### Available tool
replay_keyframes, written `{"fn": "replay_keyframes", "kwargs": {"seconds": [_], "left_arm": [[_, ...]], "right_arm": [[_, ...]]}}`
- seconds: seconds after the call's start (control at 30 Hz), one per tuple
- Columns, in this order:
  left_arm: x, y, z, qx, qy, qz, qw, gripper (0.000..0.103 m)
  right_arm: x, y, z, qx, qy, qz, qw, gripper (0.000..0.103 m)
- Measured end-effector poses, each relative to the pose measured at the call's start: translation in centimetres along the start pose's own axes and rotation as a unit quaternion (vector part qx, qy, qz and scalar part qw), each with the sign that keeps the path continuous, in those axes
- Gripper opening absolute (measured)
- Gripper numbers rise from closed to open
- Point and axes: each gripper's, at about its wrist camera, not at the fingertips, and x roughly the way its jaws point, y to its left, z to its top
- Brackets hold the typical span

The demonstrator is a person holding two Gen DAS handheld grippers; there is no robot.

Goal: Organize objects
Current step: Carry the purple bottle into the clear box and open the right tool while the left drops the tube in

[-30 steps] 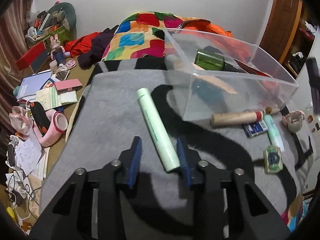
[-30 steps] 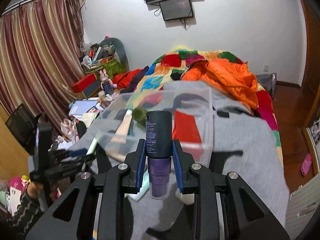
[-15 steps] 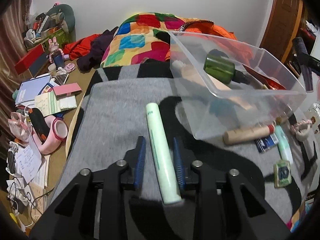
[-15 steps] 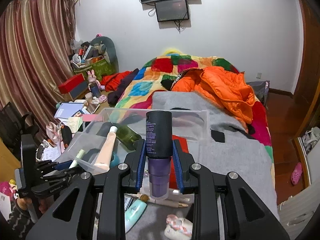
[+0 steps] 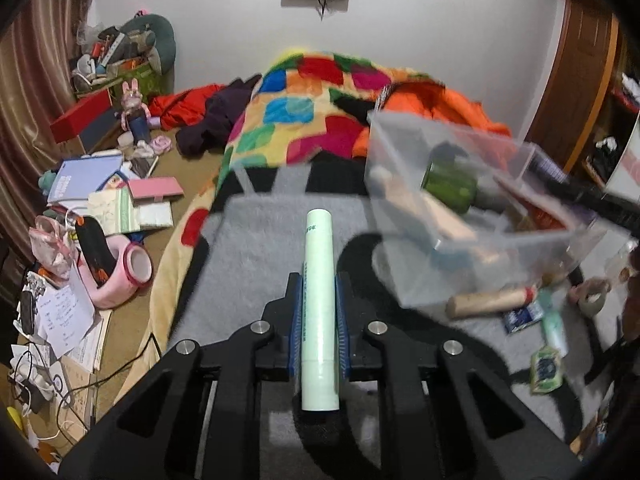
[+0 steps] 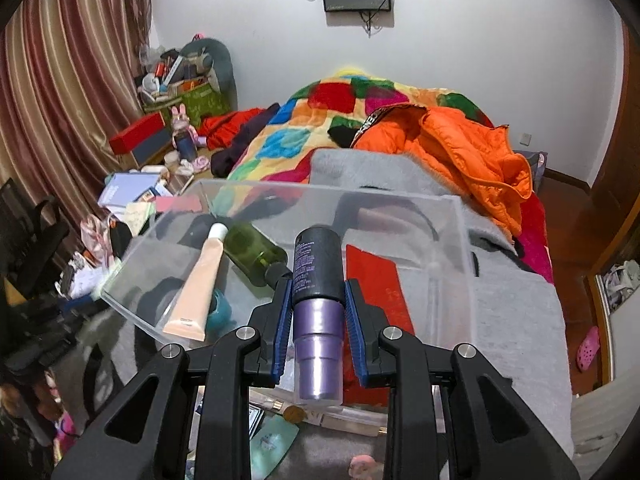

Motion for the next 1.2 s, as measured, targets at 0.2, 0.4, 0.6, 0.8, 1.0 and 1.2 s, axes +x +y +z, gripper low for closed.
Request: {"fn": "replay_keyframes", "kwargs": {"seconds": [0.2, 0.4, 0.6, 0.8, 1.0, 1.2], "left_arm": [[-2.2, -1.5, 2.3, 0.014, -0.034, -0.025, 0.999, 0.015], [-2.9, -4.0, 4.4, 0.028, -0.049, -0.063, 0.9964, 0.015], [-1.3, -6.8, 5.7, 0.059, -0.039, -0.076, 0.9945, 0.015], [1.3, -8.7, 6.0, 0.076, -0.006, -0.092, 0.9929, 0.015], [2.5, -9.7, 6.0, 0.094, 0.009, -0.09, 0.9915, 0.015], [2.7, -10.0, 5.9, 0.102, 0.018, -0.096, 0.99, 0.015]], "right_arm": [[1.2, 0.8, -0.4, -0.016, 0.015, -0.003, 1.0, 0.023], [1.6, 1.2, -0.8, -0.022, 0.024, -0.002, 0.999, 0.023], [1.6, 1.3, -0.9, -0.016, 0.028, -0.001, 0.999, 0.023], [1.6, 1.3, -0.7, -0.015, 0.028, -0.004, 0.999, 0.023], [1.2, 1.0, -0.7, -0.009, 0.028, -0.001, 1.0, 0.026], [-0.1, 1.0, -1.3, -0.009, 0.016, 0.001, 1.0, 0.037]]}}
